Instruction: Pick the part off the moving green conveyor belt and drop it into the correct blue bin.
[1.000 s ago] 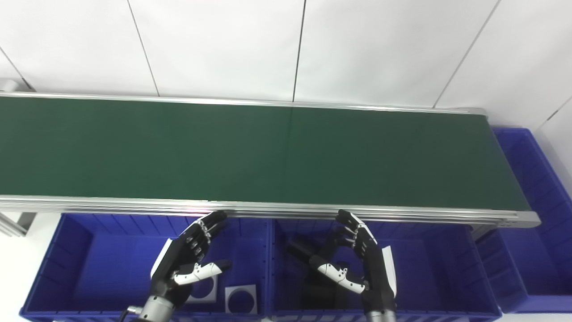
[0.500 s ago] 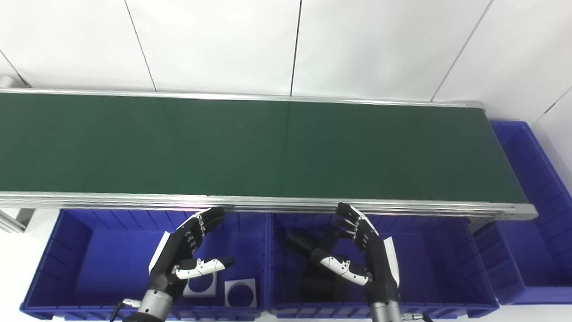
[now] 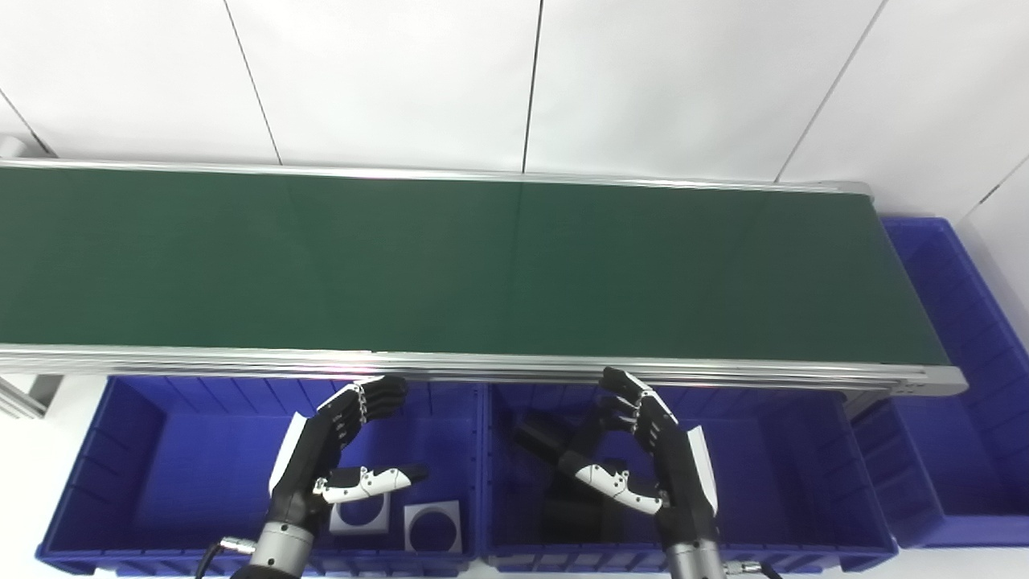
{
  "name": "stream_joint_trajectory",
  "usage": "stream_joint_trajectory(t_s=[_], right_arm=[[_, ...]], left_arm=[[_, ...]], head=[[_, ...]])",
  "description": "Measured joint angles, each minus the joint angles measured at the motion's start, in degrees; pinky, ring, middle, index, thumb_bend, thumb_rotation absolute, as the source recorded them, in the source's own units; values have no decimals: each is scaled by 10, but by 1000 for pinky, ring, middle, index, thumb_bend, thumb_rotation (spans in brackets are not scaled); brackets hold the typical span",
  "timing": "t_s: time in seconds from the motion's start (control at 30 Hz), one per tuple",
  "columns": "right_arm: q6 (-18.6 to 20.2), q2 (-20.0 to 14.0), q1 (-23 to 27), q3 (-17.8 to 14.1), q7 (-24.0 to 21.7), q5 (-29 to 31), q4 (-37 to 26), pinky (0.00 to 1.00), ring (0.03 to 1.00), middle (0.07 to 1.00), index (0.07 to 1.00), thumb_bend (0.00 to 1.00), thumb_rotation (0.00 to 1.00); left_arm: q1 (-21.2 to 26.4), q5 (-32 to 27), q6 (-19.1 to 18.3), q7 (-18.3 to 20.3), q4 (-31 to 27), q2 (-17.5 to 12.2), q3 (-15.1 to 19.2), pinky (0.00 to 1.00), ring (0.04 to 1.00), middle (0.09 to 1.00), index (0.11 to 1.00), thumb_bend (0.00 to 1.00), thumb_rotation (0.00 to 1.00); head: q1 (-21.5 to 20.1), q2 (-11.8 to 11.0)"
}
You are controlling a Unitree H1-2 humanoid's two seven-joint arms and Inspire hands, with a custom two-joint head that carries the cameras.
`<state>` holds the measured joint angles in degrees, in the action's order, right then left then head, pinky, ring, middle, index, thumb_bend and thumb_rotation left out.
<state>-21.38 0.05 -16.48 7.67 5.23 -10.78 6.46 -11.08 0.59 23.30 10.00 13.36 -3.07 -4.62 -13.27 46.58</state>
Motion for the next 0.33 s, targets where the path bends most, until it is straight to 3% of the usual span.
stream_joint_trajectory(t_s=[0.33], right_arm=[[0,-9,3,0,-7,-1,7,644,767,817,803,686,183]], left_arm=[[1,-63,12,21,26,13,10,816,767,754,738,616,0]], head=[[19,-7]])
